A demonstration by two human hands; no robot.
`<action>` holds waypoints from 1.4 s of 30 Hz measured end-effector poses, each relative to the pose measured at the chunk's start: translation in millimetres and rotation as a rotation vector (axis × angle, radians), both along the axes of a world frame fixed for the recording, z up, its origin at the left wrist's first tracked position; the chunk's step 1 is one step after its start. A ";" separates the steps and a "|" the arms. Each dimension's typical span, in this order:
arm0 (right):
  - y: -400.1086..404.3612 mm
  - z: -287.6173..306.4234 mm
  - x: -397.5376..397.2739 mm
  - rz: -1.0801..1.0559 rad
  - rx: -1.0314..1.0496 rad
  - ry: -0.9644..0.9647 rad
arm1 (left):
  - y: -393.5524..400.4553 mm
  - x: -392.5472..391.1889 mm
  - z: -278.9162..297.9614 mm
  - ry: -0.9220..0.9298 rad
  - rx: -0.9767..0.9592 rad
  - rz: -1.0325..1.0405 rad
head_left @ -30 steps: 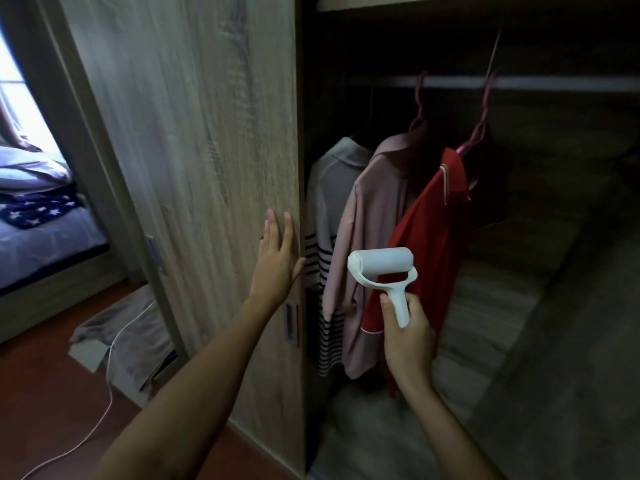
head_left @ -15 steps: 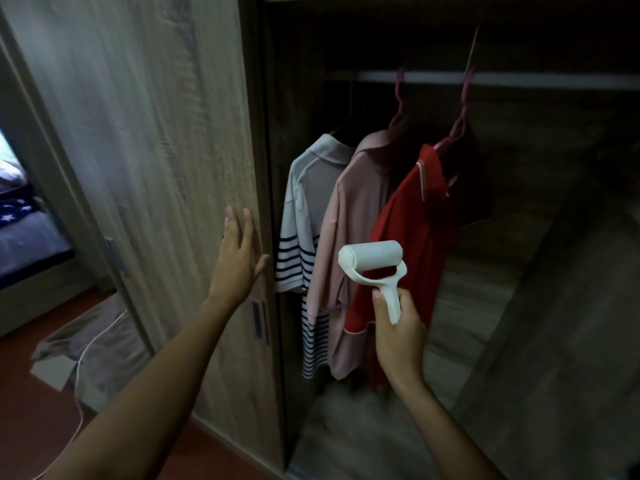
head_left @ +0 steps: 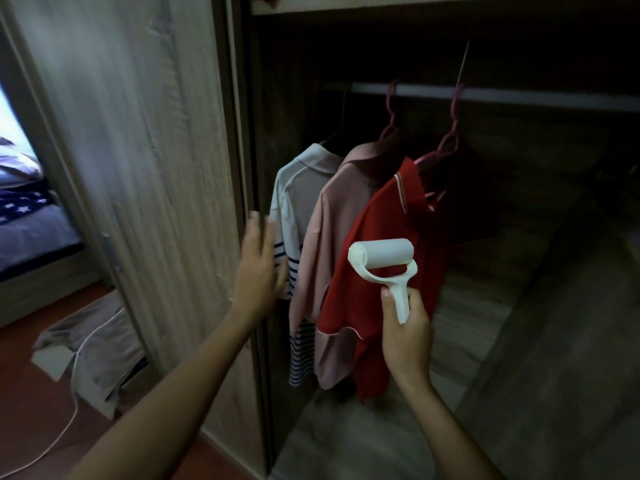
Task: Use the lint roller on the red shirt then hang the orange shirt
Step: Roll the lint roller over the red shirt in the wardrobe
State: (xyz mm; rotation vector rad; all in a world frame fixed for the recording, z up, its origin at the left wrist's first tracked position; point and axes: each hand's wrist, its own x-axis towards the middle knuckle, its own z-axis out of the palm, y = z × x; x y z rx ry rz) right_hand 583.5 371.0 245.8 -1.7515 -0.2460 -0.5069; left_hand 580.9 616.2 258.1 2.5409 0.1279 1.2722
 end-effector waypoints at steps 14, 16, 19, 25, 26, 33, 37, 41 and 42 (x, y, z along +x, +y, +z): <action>-24.4 27.2 28.3 -0.007 0.061 -0.038 | -75.2 22.7 -0.7 0.045 -0.440 -0.055; -17.9 41.9 32.4 0.010 0.092 -0.064 | -67.2 10.9 3.2 0.033 -0.425 -0.022; 0.5 63.1 39.9 -0.012 0.094 -0.116 | -60.6 0.3 20.3 -0.014 -0.427 0.009; 45.1 26.6 44.1 0.078 -0.035 -0.100 | -42.4 -12.2 48.7 -0.077 -0.342 0.031; 49.8 10.7 43.6 0.105 -0.069 -0.059 | -38.9 -15.3 52.0 -0.068 -0.334 0.033; 43.6 -69.1 17.5 0.291 -0.206 0.220 | -18.5 -35.0 64.8 0.046 -0.237 0.002; 42.2 -27.4 22.5 0.173 -0.100 0.072 | 2.3 -42.8 68.3 0.221 0.000 -0.008; 48.2 43.4 32.4 0.133 0.106 -0.098 | 7.9 -47.2 63.2 0.265 -0.141 0.033; 50.1 54.7 35.3 0.121 0.133 -0.128 | 7.1 -46.0 60.5 0.275 -0.200 0.066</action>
